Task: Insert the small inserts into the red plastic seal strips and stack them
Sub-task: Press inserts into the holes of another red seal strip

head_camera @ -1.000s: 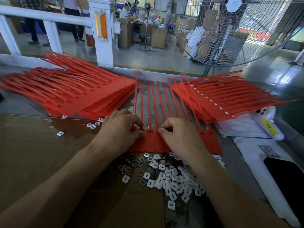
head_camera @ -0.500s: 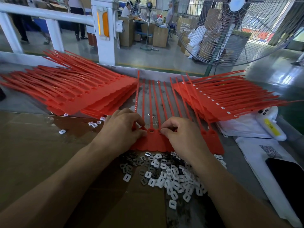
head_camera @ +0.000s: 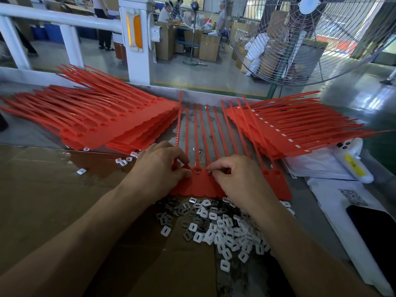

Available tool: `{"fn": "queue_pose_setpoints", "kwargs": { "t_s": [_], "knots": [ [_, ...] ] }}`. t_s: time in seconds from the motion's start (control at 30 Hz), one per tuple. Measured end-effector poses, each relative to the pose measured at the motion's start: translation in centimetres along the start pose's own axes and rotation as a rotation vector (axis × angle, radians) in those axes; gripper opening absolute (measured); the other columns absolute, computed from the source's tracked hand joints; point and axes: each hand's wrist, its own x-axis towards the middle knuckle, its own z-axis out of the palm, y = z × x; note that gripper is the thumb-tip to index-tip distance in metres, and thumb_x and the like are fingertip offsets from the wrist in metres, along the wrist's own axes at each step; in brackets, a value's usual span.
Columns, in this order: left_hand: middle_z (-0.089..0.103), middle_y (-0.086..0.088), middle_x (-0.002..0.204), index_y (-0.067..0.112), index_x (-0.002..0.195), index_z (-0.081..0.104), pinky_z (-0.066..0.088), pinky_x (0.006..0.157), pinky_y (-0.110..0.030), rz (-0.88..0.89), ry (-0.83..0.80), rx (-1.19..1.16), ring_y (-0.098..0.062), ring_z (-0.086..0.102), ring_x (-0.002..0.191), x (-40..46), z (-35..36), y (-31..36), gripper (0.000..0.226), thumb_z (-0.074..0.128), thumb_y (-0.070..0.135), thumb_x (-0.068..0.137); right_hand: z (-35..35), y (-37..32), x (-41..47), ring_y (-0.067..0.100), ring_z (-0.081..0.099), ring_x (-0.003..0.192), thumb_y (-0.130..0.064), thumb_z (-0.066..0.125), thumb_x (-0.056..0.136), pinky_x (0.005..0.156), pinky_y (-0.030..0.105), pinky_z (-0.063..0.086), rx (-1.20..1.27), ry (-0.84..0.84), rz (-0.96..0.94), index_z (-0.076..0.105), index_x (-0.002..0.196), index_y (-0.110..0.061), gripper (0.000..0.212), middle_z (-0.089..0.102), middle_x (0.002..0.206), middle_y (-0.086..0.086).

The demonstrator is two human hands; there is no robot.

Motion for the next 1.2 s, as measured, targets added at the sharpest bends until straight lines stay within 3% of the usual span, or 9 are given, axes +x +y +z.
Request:
{"fn": "queue_pose_setpoints", "kwargs": {
  "t_s": [0.13, 0.2, 0.3, 0.43, 0.63, 0.8, 0.9, 1.03, 1.2],
  "knots": [
    [0.054, 0.016, 0.105, 0.035, 0.108, 0.072, 0.043, 0.102, -0.041, 0.013, 0.001, 0.005, -0.011, 0.049, 0.107, 0.0, 0.0, -0.1, 0.027, 0.078, 0.045, 0.084, 0.0, -0.1, -0.2, -0.002, 0.066, 0.089, -0.021, 0.063, 0.100, 0.074, 0.010, 0.050, 0.014, 0.020, -0.021, 0.080, 0.109, -0.032, 0.022, 0.072, 0.117, -0.017],
    [0.054, 0.016, 0.104, 0.036, 0.108, 0.072, 0.043, 0.102, -0.041, 0.014, 0.001, 0.003, -0.011, 0.049, 0.107, 0.1, 0.0, -0.2, 0.027, 0.078, 0.046, 0.084, -0.1, -0.1, -0.3, -0.001, 0.069, 0.076, -0.020, 0.063, 0.100, 0.064, 0.013, 0.054, 0.093, 0.032, 0.012, 0.080, 0.107, -0.032, 0.022, 0.071, 0.102, -0.026],
    [0.054, 0.015, 0.106, 0.036, 0.109, 0.072, 0.043, 0.102, -0.041, 0.020, -0.006, 0.003, -0.011, 0.049, 0.108, 0.1, 0.0, -0.2, 0.027, 0.077, 0.046, 0.084, -0.3, 0.0, -0.4, -0.005, 0.067, 0.081, -0.021, 0.063, 0.101, 0.060, 0.012, 0.053, 0.144, 0.031, 0.040, 0.079, 0.105, -0.033, 0.021, 0.059, 0.083, -0.035],
    [0.055, 0.014, 0.108, 0.035, 0.110, 0.072, 0.043, 0.102, -0.041, 0.019, -0.010, 0.009, -0.012, 0.049, 0.109, 0.0, 0.0, -0.2, 0.028, 0.077, 0.046, 0.084, -0.3, 0.0, -0.3, -0.013, 0.058, 0.052, -0.017, 0.062, 0.102, 0.047, 0.007, 0.042, 0.135, 0.024, 0.032, 0.080, 0.107, -0.026, 0.021, 0.063, 0.079, -0.025],
    [0.055, 0.013, 0.110, 0.035, 0.110, 0.072, 0.043, 0.103, -0.041, 0.015, -0.007, 0.011, -0.012, 0.049, 0.111, 0.0, 0.0, -0.2, 0.027, 0.077, 0.045, 0.085, 0.0, -0.1, -0.3, -0.010, 0.062, 0.083, -0.019, 0.063, 0.100, 0.070, -0.001, 0.045, 0.068, 0.003, 0.012, 0.080, 0.108, -0.029, 0.021, 0.073, 0.117, -0.015],
    [0.054, 0.014, 0.110, 0.036, 0.110, 0.071, 0.043, 0.103, -0.041, 0.013, -0.014, 0.019, -0.011, 0.049, 0.110, 0.0, 0.0, -0.2, 0.026, 0.077, 0.045, 0.085, -0.2, -0.1, -0.4, -0.022, 0.059, 0.077, -0.019, 0.061, 0.102, 0.063, -0.002, 0.042, 0.127, 0.016, 0.021, 0.080, 0.109, -0.028, 0.022, 0.069, 0.106, -0.022],
    [0.054, 0.014, 0.110, 0.037, 0.110, 0.071, 0.043, 0.103, -0.041, 0.009, -0.018, 0.014, -0.011, 0.049, 0.111, 0.0, 0.0, -0.2, 0.027, 0.076, 0.046, 0.085, -0.5, -0.1, -0.5, -0.020, 0.057, 0.063, -0.018, 0.060, 0.102, 0.058, -0.002, 0.040, 0.116, 0.005, 0.020, 0.079, 0.111, -0.026, 0.022, 0.074, 0.109, -0.014],
    [0.054, 0.014, 0.109, 0.036, 0.109, 0.071, 0.043, 0.103, -0.041, 0.006, -0.020, 0.004, -0.011, 0.049, 0.110, 0.1, 0.0, -0.2, 0.026, 0.077, 0.044, 0.085, -0.5, -0.6, -0.4, -0.014, 0.056, 0.078, -0.019, 0.061, 0.102, 0.073, -0.005, 0.039, 0.038, -0.006, -0.012, 0.079, 0.112, -0.026, 0.021, 0.073, 0.119, -0.012],
    [0.055, 0.013, 0.109, 0.035, 0.109, 0.071, 0.044, 0.102, -0.042, 0.012, -0.018, -0.002, -0.013, 0.050, 0.109, 0.1, 0.0, -0.2, 0.026, 0.077, 0.044, 0.085, -1.2, -1.3, -1.2, -0.008, 0.062, 0.097, -0.031, 0.072, 0.096, 0.081, 0.012, 0.046, 0.054, -0.167, -0.171, 0.078, 0.106, -0.033, 0.011, 0.069, 0.104, -0.022]
  ]
}}
